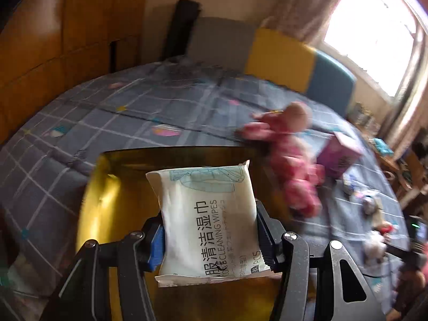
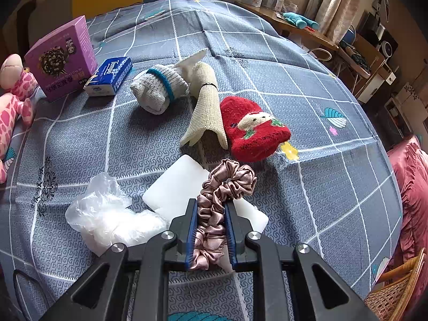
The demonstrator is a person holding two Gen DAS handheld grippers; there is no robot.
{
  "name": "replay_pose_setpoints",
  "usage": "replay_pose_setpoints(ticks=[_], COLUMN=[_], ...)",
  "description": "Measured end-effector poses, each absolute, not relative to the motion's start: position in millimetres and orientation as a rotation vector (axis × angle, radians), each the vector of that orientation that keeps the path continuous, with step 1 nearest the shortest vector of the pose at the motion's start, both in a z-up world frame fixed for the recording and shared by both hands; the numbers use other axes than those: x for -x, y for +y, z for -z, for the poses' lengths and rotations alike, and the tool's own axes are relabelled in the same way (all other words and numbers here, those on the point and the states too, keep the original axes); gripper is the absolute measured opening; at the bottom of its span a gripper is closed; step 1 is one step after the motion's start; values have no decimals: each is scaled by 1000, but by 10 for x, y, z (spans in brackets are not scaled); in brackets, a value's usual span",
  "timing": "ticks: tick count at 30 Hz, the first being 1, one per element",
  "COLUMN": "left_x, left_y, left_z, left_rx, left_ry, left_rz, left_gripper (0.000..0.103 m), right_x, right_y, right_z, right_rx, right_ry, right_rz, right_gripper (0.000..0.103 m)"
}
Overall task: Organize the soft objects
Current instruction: 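Carry the wipes pack to the gold tray and release it with the left gripper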
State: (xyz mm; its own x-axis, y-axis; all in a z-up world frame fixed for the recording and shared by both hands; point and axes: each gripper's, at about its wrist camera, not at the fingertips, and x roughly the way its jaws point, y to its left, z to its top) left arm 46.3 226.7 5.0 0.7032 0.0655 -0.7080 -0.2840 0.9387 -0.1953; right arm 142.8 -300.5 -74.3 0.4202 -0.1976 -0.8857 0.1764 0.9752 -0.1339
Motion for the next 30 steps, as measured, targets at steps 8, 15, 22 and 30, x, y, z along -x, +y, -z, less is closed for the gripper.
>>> replay_pose_setpoints(ticks=[8,15,22,30], left_x=[-903,-1145,-960,-441], left_y=[2808,2850,2681,2272], left_z=[421,610,377,-57], left_rx=[345,318,243,153], left_ry=[897,928,847,692], left_rz=[-314,-342,-392,-396], left_gripper=[58,65,87,103], right_x=[-1430,-1429,-1423,-1403], right_y=[-3009,-2976,-2943,-2930], right_z=[748,754,752,738], right_rx=[39,67,91,105], right_ry=[1112,1111,1110,1104], right_rz=[235,239,243,245], right_gripper=[18,18,18,17])
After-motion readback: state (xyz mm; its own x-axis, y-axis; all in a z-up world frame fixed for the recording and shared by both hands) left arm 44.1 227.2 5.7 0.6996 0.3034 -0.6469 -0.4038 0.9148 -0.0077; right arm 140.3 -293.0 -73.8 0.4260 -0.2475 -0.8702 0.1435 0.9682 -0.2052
